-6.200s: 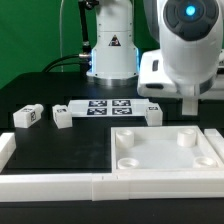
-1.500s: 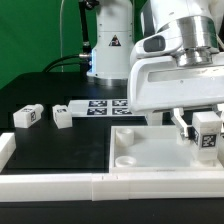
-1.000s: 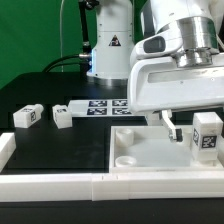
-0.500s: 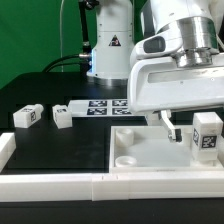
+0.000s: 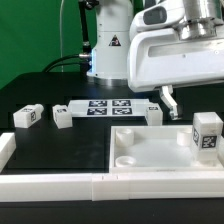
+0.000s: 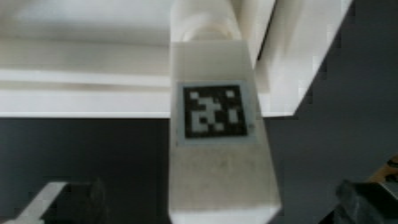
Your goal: Assemble one leg
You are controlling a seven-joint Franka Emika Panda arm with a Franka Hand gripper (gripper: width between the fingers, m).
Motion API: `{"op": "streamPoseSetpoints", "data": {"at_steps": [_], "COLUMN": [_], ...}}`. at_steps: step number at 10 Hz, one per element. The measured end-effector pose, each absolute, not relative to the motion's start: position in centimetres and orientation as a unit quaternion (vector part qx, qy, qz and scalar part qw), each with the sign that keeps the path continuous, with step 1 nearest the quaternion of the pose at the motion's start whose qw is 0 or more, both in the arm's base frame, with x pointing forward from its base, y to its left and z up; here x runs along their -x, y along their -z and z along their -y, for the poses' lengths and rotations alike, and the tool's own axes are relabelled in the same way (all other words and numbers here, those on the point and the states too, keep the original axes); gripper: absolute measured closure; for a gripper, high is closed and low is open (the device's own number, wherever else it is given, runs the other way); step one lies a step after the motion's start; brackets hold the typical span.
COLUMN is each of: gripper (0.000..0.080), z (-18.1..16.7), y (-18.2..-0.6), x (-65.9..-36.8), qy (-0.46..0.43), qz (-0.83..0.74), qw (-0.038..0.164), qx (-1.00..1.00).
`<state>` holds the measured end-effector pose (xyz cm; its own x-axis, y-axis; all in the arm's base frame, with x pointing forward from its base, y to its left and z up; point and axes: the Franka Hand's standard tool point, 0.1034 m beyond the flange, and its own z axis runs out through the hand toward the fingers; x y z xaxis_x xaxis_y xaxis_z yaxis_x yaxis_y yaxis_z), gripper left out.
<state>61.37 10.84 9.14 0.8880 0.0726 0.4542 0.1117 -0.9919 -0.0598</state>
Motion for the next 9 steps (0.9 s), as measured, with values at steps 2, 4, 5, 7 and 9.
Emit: {"op": "streamPoseSetpoints", "data": {"at_steps": [2,4,5,7,9], "gripper": [0.0151,0.0151,0.0151,0.0151,0.0163], "z": [-10.9,-10.5,-10.4,-10.3,-10.1], "y": [-9.0,-8.3,-8.0,-8.3,-8.1], "x": [-61.8,-62.7,-62.5,-63.5,-63.5], "qy": [0.128,0.044,-0.009,-0.058,-0.054], "qz": [0.051,0.017,0.009,0.01,0.017], "qw": [0.055,0.063,0.057,0.054,0.054], "qx": [0.989,0.997,0.998,0.997,0.997]}}
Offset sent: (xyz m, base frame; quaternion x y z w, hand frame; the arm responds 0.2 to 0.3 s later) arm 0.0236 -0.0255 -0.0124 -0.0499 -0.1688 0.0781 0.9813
